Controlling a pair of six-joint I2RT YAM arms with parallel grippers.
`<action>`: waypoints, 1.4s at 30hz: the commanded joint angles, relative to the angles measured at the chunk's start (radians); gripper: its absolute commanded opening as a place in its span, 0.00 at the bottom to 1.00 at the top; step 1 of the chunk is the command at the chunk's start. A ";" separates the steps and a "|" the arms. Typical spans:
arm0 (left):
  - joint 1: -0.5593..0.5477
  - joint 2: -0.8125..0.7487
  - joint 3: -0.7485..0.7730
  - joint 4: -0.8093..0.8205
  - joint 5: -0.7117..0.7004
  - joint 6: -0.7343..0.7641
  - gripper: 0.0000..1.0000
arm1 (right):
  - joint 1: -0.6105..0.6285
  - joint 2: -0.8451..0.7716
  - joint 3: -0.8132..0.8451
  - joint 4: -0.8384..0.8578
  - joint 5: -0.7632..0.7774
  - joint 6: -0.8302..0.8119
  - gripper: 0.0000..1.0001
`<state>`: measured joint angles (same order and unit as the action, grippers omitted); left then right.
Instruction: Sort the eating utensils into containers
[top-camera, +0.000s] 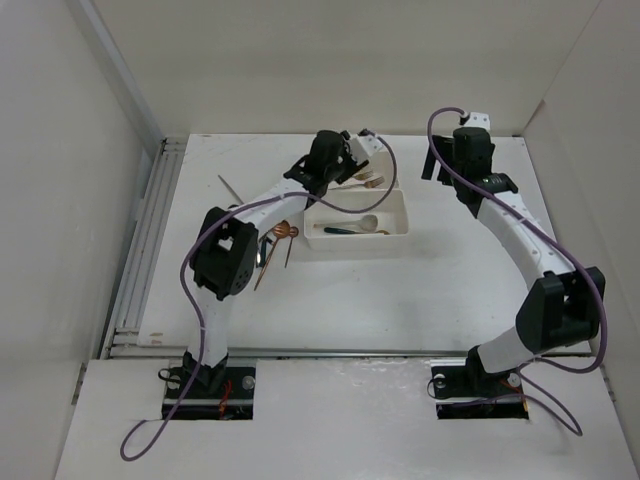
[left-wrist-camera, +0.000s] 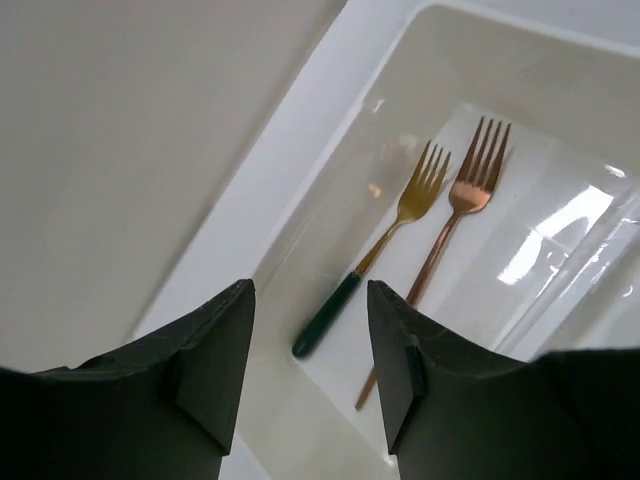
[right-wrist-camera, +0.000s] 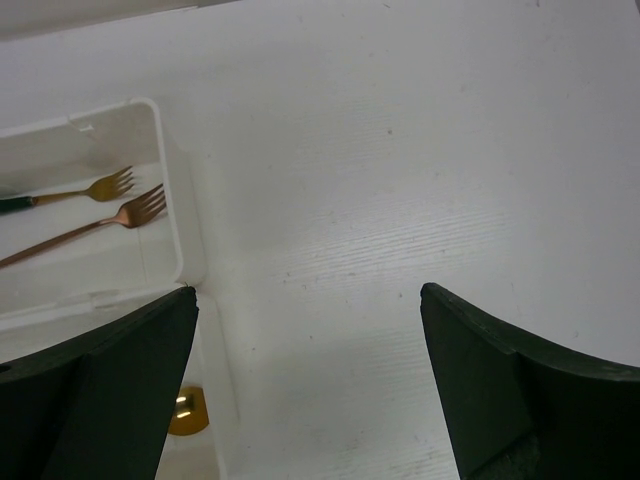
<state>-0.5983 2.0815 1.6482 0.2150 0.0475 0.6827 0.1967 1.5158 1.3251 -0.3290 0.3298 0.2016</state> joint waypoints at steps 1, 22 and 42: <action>0.078 -0.138 0.162 -0.151 -0.167 -0.247 0.46 | -0.006 -0.058 -0.001 0.042 -0.029 0.007 0.97; 0.373 -0.322 -0.461 -0.569 0.101 -0.696 0.32 | 0.124 -0.055 0.020 -0.051 0.021 0.062 0.97; 0.382 -0.420 -0.505 -0.559 -0.046 -0.646 0.25 | 0.142 -0.135 -0.032 -0.081 0.074 0.081 0.97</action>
<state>-0.2207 1.7092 1.1442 -0.3370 0.0471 0.0067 0.3229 1.3876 1.2613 -0.4145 0.3859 0.2691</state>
